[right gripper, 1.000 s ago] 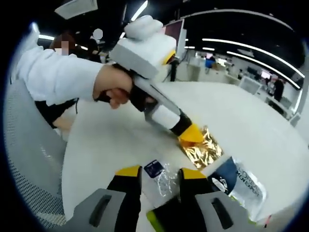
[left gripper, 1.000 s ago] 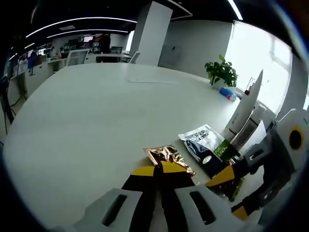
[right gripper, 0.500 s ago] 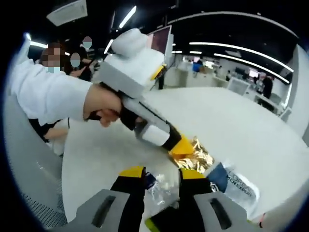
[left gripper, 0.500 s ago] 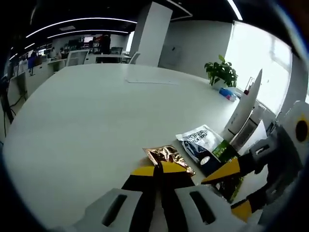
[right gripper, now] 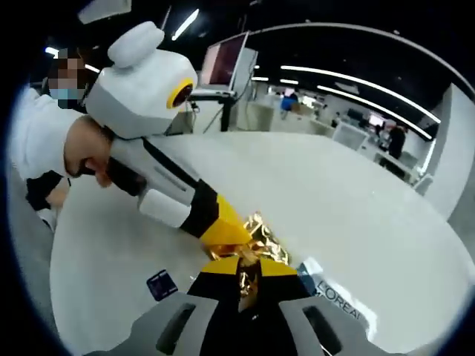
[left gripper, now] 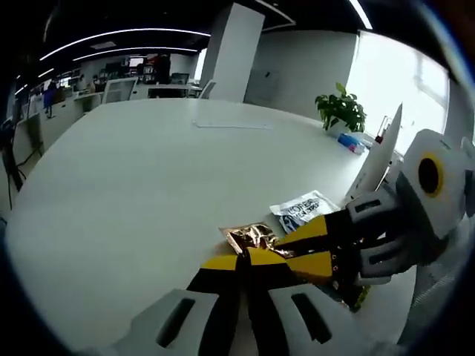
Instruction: Arrange the skincare products in the storage area until every visible bottle or jar stands upright without overlapping.
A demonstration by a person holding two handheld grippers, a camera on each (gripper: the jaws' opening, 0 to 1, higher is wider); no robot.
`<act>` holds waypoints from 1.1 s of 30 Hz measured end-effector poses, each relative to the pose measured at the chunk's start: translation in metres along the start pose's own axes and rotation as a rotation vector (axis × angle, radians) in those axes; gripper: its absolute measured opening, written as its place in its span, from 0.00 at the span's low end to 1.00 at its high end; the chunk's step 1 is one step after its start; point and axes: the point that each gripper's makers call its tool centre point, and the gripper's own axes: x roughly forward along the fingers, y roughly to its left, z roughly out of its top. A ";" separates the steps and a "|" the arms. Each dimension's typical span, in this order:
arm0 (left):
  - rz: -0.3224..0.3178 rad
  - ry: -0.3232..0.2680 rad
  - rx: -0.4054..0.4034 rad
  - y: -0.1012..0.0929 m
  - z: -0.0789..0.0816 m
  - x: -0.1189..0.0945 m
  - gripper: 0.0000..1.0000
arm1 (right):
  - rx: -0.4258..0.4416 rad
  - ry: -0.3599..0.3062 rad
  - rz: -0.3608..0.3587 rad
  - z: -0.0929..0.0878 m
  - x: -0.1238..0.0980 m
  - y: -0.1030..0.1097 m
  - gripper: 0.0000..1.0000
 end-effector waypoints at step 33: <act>-0.036 -0.006 -0.019 -0.009 -0.005 -0.058 0.12 | -0.092 0.034 0.160 0.004 -0.033 0.021 0.13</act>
